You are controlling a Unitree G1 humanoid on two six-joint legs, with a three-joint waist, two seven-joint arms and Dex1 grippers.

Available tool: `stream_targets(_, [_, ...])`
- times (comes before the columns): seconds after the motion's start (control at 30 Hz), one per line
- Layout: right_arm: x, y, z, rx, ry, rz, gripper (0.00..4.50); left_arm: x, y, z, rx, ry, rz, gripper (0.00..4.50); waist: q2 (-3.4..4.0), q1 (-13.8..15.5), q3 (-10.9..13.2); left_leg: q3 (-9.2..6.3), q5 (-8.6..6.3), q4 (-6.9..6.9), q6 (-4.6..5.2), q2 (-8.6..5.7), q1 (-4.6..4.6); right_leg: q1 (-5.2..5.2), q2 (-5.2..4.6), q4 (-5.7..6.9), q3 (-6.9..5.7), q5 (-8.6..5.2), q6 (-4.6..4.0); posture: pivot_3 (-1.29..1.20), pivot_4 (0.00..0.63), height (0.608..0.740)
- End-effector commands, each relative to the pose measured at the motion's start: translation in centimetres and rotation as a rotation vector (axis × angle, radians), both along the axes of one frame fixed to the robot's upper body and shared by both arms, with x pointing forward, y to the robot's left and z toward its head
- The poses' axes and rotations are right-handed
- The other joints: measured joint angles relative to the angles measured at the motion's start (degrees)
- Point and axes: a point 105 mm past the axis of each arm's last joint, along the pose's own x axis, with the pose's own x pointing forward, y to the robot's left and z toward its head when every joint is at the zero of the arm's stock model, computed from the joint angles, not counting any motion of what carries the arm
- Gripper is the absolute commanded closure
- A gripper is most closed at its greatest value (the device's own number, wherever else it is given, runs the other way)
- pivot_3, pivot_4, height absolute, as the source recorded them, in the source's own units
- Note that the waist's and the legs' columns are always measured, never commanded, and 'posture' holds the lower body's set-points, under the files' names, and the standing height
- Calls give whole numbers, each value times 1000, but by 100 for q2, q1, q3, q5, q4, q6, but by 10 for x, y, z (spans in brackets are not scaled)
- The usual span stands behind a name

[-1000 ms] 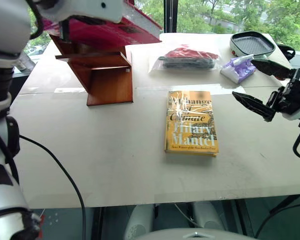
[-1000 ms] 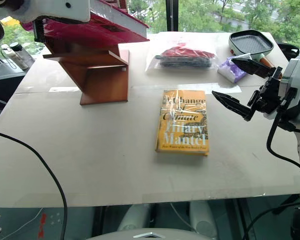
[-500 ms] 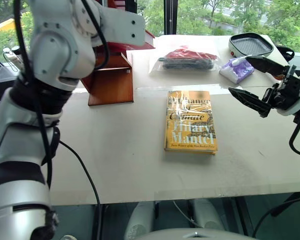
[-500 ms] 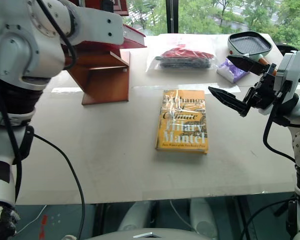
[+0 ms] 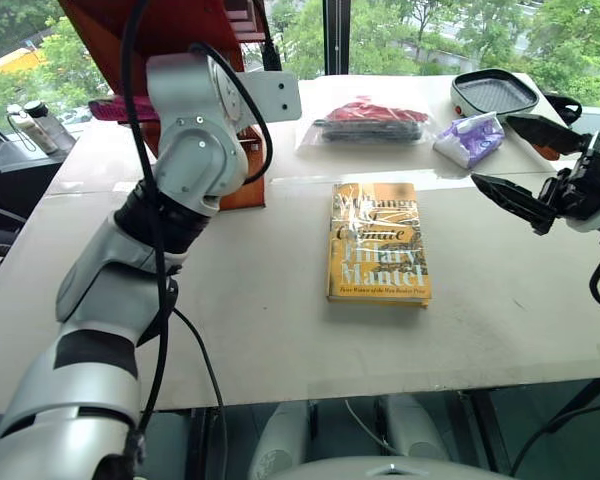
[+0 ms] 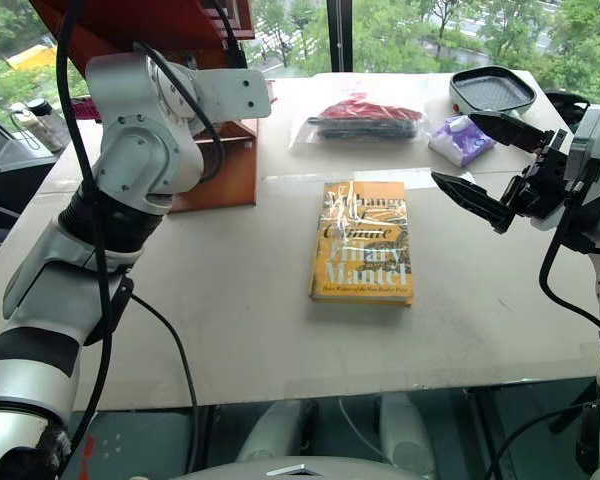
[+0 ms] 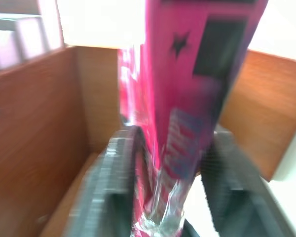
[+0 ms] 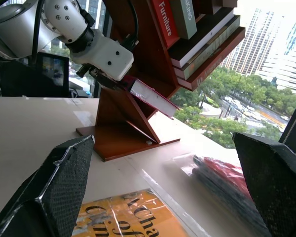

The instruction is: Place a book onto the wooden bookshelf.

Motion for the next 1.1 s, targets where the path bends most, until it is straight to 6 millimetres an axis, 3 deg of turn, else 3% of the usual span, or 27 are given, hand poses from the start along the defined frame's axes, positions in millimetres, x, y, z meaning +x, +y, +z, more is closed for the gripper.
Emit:
stream_targets(0.03, [-7,-5,9,-11,-38,-4,0,-6,5,26,-45,-83,-12,787,0,2,0,-3,0,2,0,0,-13,-12,0,0,-2,0,-1,0,150,740])
stream_targets(0.2, [-8,-8,9,-19,-32,-8,0,-32,14,55,-122,-121,-108,787,-4,-1,4,-1,1,3,-3,0,-74,-72,-3,4,-1,1,-2,0,150,740])
stream_targets(0.37, [-7,-10,10,-21,-26,-10,0,-63,30,65,-124,-96,-191,787,-4,11,4,3,13,1,-24,0,-90,-86,-6,-3,-1,1,-2,0,150,740])
stream_targets(0.47, [-6,-12,10,-20,-27,-13,0,-90,25,72,-242,-59,-334,787,-8,24,7,4,1,3,-3,0,-87,-82,-7,1,-2,1,-2,0,150,740])
stream_targets(0.57, [-7,-12,11,-20,-33,-16,0,-126,2,74,-615,51,-544,787,-16,32,11,-4,1,10,-2,1,-88,-76,-6,2,-9,1,-1,0,150,740])
stream_targets(0.63, [-8,-11,12,-20,-36,-17,0,-143,0,67,-827,67,-616,787,-13,8,9,-3,1,11,-2,0,-90,-76,-6,2,-9,0,0,0,150,740])
stream_targets(0.67, [-8,-12,13,-17,-37,-18,0,-147,2,61,-923,73,-619,787,-11,-1,8,1,1,7,-2,2,-84,-75,-6,-2,-6,0,0,0,150,740])
stream_targets(0.8, [-10,-13,10,-37,-22,-34,0,-150,14,-14,-1132,227,-501,787,11,-78,-3,20,1,-1,-3,11,-42,-52,-2,9,8,-1,-2,0,150,740])
stream_targets(0.87, [-12,-15,6,-48,-6,-49,0,-144,15,-25,-1238,130,-508,787,-28,-65,8,11,1,9,-4,29,-54,-54,15,11,-1,1,-7,0,150,740])
stream_targets(0.97, [-17,-21,-8,-94,42,-98,0,-138,11,-72,-1481,152,-452,787,-38,29,-6,2,1,21,-4,35,-42,-28,9,-1,-10,6,-11,0,150,740])
stream_targets(1.07, [-25,-34,-32,-129,130,-173,0,-136,20,-120,-1498,125,-320,787,-50,63,-4,5,0,20,-4,28,-36,-18,-7,-13,-9,6,-8,0,150,740])
stream_targets(1.1, [-31,-42,-45,-157,175,-207,0,-140,24,-138,-1489,164,-278,522,-52,108,-8,2,0,20,-4,28,-38,-18,-7,-10,-11,6,-8,0,150,740])
